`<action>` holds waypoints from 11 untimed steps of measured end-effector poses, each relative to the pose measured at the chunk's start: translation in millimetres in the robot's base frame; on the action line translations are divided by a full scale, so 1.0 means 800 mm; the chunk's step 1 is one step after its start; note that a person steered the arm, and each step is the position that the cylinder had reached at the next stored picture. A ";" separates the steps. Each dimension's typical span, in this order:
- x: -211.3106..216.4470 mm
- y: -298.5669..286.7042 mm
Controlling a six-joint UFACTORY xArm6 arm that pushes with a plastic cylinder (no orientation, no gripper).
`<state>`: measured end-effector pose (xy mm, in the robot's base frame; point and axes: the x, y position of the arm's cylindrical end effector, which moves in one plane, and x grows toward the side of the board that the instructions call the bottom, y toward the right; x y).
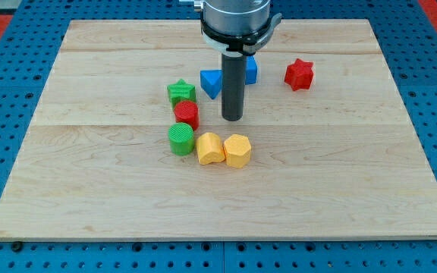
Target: Separate the hexagon from the heart
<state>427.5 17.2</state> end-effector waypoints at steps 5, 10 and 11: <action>0.209 -0.122; 0.128 -0.043; 0.119 -0.024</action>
<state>522.9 -2.0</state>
